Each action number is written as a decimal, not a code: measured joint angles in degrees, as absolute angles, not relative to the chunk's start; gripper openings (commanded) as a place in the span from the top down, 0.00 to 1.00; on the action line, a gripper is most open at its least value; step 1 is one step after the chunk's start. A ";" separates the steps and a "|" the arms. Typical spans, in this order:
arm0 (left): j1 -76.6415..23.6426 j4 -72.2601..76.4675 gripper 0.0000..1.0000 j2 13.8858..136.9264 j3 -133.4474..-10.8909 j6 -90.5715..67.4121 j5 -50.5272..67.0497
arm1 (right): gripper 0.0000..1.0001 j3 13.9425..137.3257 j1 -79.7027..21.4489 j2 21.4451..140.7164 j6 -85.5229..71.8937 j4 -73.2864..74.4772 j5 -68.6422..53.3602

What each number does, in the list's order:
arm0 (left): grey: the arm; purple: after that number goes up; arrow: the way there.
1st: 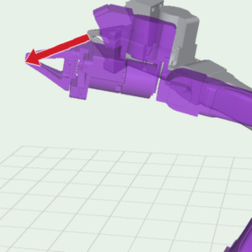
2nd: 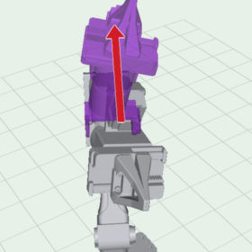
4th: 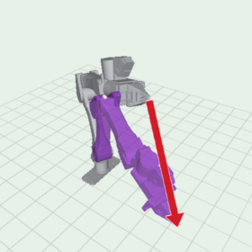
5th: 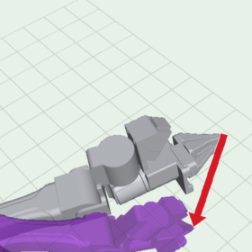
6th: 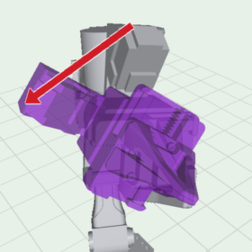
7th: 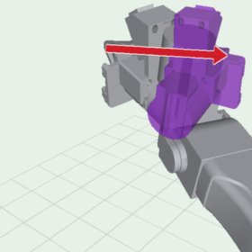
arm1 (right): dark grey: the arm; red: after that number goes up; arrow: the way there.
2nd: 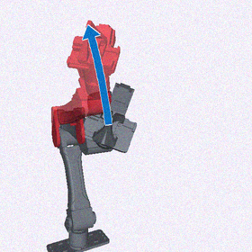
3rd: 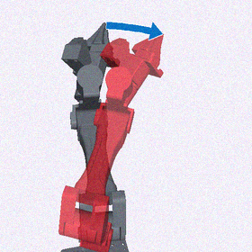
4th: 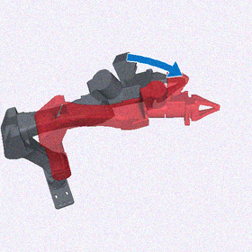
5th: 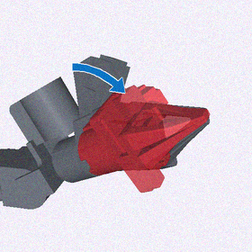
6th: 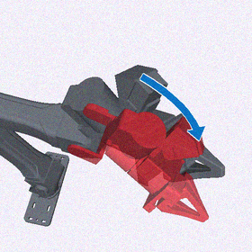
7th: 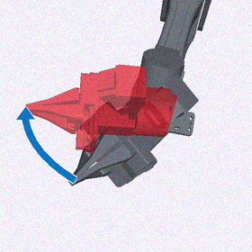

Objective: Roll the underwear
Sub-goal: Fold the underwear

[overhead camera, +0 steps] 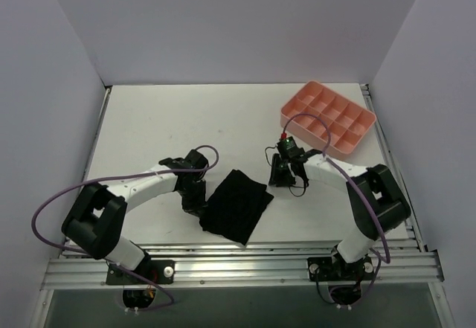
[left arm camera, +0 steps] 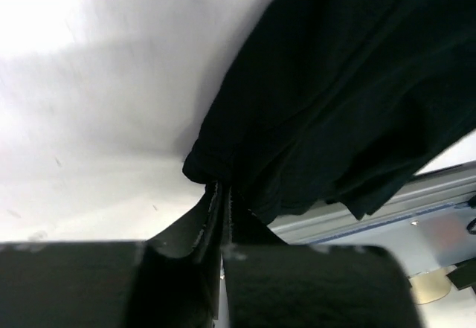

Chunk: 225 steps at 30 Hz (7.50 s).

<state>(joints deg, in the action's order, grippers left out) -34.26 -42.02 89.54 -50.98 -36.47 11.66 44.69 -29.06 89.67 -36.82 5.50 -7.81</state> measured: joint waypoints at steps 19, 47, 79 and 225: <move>-33.91 -47.66 0.43 88.44 -59.55 -38.57 8.84 | 0.73 45.54 -50.02 81.06 -50.06 9.85 -9.15; -32.10 -39.09 0.98 94.85 -55.29 -32.91 16.10 | 1.00 41.91 -58.94 86.30 -58.72 9.76 1.34; -28.27 -39.53 0.98 92.25 -52.82 -38.83 10.76 | 0.72 63.40 -54.00 99.13 -37.93 13.93 -1.30; -36.47 -55.05 0.53 127.04 -107.26 -43.35 3.42 | 0.82 58.11 -29.17 105.43 -40.49 -5.69 -15.35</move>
